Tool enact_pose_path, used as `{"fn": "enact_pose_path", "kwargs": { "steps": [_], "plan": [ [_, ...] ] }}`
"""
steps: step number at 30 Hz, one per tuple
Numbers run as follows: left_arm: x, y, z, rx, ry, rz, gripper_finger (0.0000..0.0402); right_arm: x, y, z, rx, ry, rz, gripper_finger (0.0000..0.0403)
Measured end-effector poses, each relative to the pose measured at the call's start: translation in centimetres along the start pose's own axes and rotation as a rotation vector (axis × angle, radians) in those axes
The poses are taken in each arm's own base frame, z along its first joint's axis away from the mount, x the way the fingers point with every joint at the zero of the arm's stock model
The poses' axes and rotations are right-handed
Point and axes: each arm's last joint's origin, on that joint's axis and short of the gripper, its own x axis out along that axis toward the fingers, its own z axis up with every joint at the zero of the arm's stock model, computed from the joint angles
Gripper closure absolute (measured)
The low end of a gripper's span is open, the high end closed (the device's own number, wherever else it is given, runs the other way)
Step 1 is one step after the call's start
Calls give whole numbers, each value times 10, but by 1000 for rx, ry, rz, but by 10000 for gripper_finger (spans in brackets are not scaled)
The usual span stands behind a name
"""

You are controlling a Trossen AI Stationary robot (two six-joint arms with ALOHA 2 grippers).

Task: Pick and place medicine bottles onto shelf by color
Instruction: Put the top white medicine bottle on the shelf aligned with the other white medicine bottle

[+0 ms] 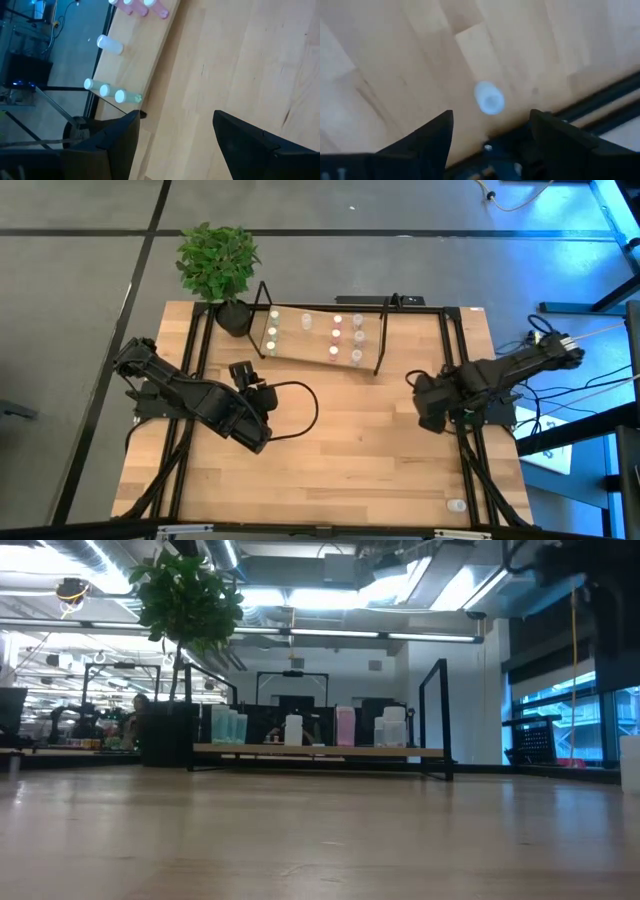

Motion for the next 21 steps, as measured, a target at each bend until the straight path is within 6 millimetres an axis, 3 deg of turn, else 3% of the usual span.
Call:
{"fn": "enact_pose_path", "kwargs": {
  "steps": [5, 9, 13, 21],
  "plan": [
    [0, 0, 0, -1, 0, 0, 156, 20, -10, -20, 93, -35, 117, 137],
    [0, 0, 1, -7, -4, -3, 156, 36, -16, -27, 345, 12, 88, 137],
    [2, 1, 2, -21, -5, -3, 156, 48, -18, -28, 485, 35, 54, 137],
    [4, 2, 5, -40, -7, -5, 156, 55, -19, -20, 551, 59, 41, 137]
  ]
}}
